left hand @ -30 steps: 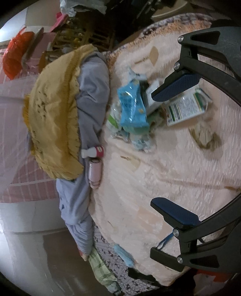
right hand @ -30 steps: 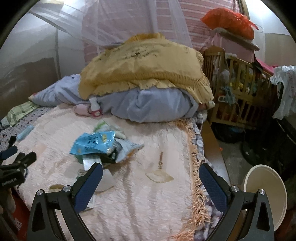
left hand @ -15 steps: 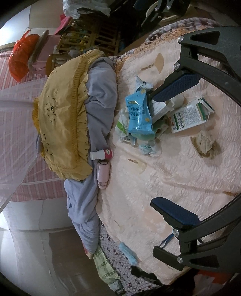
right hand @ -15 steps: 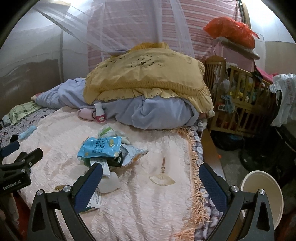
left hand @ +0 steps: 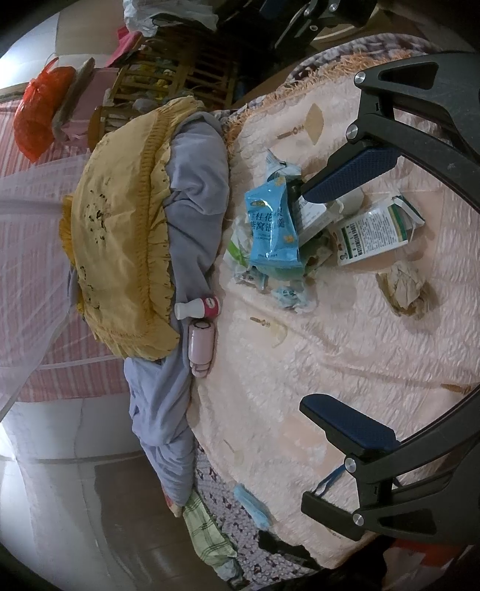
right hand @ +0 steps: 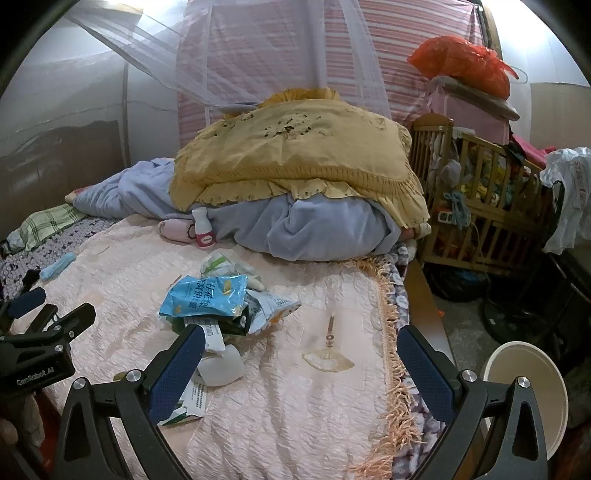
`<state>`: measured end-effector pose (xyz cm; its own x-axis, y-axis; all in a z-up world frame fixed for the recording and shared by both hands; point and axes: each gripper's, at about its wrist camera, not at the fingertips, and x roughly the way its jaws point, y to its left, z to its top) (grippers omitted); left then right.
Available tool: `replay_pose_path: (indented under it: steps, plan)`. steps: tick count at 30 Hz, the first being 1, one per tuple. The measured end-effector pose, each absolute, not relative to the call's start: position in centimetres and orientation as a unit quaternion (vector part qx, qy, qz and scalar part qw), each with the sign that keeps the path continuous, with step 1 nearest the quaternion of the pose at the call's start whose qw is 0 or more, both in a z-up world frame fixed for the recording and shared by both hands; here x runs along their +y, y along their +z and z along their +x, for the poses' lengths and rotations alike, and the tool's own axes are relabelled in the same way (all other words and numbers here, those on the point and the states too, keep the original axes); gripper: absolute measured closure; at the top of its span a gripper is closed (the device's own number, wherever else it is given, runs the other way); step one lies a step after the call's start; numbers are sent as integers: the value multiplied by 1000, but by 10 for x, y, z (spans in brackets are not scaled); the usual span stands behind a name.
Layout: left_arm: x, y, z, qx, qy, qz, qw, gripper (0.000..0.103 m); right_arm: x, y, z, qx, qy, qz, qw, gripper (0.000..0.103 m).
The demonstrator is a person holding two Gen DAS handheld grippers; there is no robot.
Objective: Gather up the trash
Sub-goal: 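Move both tools over the trash pile on the bed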
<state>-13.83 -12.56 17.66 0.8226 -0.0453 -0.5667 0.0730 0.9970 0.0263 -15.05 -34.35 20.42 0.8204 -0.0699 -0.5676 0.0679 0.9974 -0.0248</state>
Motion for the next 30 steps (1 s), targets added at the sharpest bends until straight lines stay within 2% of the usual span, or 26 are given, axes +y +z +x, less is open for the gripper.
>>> replay_pose_path:
  steps: [30]
  plan:
    - [-119, 177, -136, 300, -23, 16, 954, 0, -334, 200, -156, 291, -11, -8, 957, 0]
